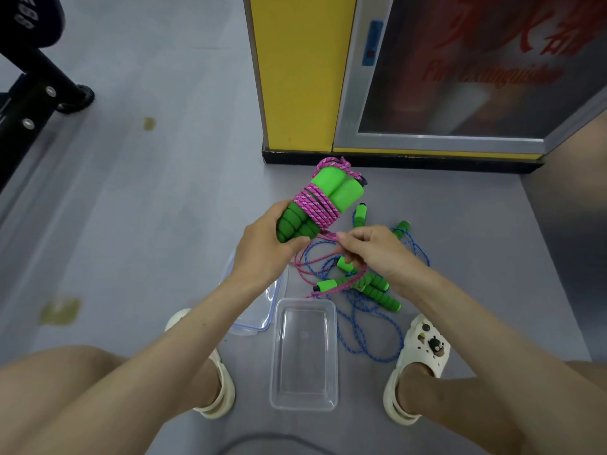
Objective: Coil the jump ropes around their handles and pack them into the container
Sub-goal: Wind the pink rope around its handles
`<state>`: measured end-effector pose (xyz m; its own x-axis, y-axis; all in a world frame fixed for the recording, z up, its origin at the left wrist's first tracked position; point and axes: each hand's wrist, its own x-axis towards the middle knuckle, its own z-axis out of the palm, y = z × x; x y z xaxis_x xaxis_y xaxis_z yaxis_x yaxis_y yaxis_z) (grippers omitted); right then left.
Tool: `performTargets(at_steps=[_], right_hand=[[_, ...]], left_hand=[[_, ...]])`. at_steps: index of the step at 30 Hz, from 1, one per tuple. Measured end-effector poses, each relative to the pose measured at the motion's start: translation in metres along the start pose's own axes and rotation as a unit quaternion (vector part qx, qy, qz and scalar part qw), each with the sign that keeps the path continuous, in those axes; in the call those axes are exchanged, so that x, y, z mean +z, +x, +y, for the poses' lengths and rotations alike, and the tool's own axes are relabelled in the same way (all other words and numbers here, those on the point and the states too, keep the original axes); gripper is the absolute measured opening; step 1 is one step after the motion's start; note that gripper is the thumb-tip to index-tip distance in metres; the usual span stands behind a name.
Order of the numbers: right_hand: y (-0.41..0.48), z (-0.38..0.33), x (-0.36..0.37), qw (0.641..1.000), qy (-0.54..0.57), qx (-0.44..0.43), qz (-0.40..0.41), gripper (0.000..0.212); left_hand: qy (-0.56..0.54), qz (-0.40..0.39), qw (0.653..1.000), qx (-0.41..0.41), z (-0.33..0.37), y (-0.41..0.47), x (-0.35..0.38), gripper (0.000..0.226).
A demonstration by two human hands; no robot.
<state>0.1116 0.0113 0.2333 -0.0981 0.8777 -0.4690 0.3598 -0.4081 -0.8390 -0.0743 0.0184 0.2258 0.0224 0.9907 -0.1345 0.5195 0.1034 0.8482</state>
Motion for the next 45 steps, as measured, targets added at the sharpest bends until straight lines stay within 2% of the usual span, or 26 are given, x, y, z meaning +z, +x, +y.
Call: performTargets(at_steps=[2,4,8,12,17,23,26,30,35,41,43,45], right_hand=[[-0.003,-0.004,0.001,1.000,0.008,-0.017,-0.015,0.027],[-0.005,-0.008,0.002,0.998,-0.008,-0.041,-0.046,0.024],[-0.011,-0.010,0.006,0.984,-0.107,-0.079,-0.119,0.024],[-0.012,-0.010,0.006,0.978,-0.146,-0.099,-0.113,0.027],[-0.010,-0.012,0.003,0.990,-0.101,-0.076,-0.069,0.027],[-0.009,-0.012,0.002,1.000,-0.007,-0.008,-0.025,0.034],[-0.008,-0.010,0.001,0.999,0.032,0.016,-0.035,0.028],[-0.007,-0.012,0.003,0.996,0.064,0.021,-0.061,0.031],[-0.008,-0.016,0.006,0.996,0.070,0.042,-0.042,0.055],[-0.005,-0.013,0.004,0.991,0.112,0.063,0.032,0.051],[-0.004,-0.012,0.003,0.987,0.129,0.074,0.055,0.047],[-0.003,-0.012,0.003,0.985,0.143,0.079,0.061,0.046]], left_hand=[[0.106,0.040,0.993,0.046,0.002,-0.002,0.001,0.051],[0.136,0.067,0.986,0.065,0.005,-0.005,0.003,0.048],[0.141,0.072,0.986,0.056,0.005,-0.007,0.008,0.047],[0.083,0.062,0.994,0.025,0.002,-0.007,0.006,0.047],[0.234,0.082,0.960,0.128,0.002,-0.012,0.009,0.052],[0.305,0.099,0.928,0.192,0.001,-0.014,0.015,0.063],[0.342,0.122,0.906,0.217,0.001,-0.014,0.017,0.066],[0.390,0.151,0.872,0.253,0.001,-0.017,0.021,0.065],[0.406,0.170,0.840,0.318,-0.002,-0.023,0.030,0.058],[0.333,0.097,0.873,0.344,-0.004,-0.026,0.040,0.067],[0.272,0.049,0.908,0.314,-0.003,-0.026,0.041,0.064],[0.118,0.002,0.966,0.231,0.004,-0.025,0.037,0.060]])
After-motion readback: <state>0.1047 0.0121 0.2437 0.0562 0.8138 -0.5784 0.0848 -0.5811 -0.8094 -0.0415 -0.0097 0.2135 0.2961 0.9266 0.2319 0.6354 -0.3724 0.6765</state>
